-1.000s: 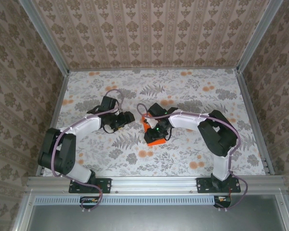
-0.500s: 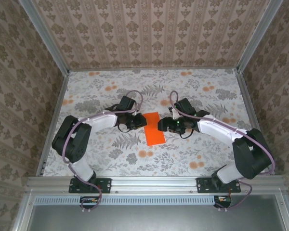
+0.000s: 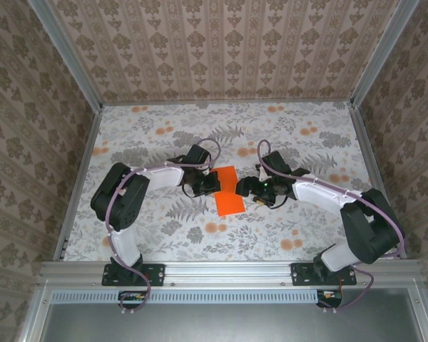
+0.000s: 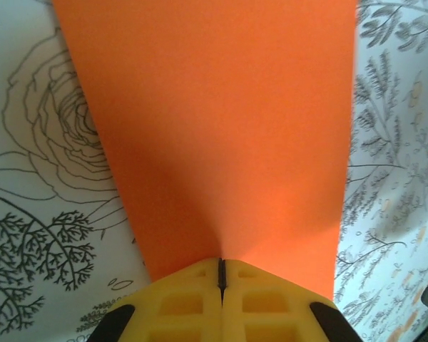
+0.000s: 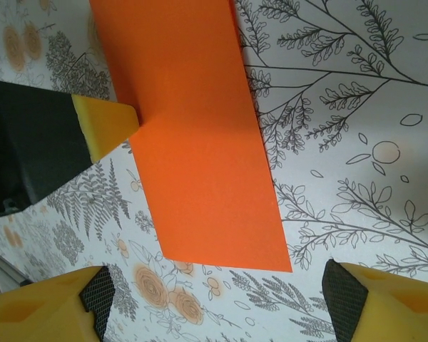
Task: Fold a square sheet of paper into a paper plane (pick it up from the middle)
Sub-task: Third fold the triangle at the center of the table.
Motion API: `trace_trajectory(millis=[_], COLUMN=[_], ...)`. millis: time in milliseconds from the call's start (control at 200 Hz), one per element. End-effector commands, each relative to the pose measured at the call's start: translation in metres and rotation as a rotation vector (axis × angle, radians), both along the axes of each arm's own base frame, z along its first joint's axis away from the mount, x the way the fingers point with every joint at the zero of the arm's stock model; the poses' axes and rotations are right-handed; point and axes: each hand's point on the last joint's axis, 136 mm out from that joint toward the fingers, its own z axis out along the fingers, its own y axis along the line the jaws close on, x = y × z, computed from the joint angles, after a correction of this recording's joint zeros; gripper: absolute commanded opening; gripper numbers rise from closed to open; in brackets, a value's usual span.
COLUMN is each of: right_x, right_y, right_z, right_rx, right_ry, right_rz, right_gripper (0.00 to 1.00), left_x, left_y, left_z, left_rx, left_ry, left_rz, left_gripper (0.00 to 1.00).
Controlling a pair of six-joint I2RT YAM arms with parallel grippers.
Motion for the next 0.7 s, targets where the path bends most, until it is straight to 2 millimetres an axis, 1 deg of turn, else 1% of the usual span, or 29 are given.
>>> trace_trajectory(millis=[0, 160, 275, 525, 695], right_x=[-0.002, -0.006, -0.010, -0.017, -0.020], right_y=[0.001, 0.001, 0.005, 0.012, 0.018], right_z=[-0.009, -0.017, -0.021, -0.032, -0.036], right_rx=[0.013, -0.003, -0.004, -0.027, -0.041], right_ry=[0.053, 0.085, 0.095, 0.120, 0.126], right_rz=[-0.025, -0.022, 0.008, 0.084, 0.114], right_gripper=[0.79, 0.74, 0.70, 0.58, 0.55], left_x=[-0.005, -0.012, -0.017, -0.020, -0.021], left_y=[0.005, 0.012, 0.018, 0.023, 0.024], left_z=[-0.010, -0.022, -0.030, -0.036, -0.038], left_rx=[0.063, 0.125, 0.156, 0.185, 0.191], left_ry=[0.020, 0.038, 0.056, 0.064, 0.071], left_rz=[-0.017, -0.019, -0.014, -0.004, -0.002], left_gripper=[0.04, 0.02, 0.01, 0.00, 0.00])
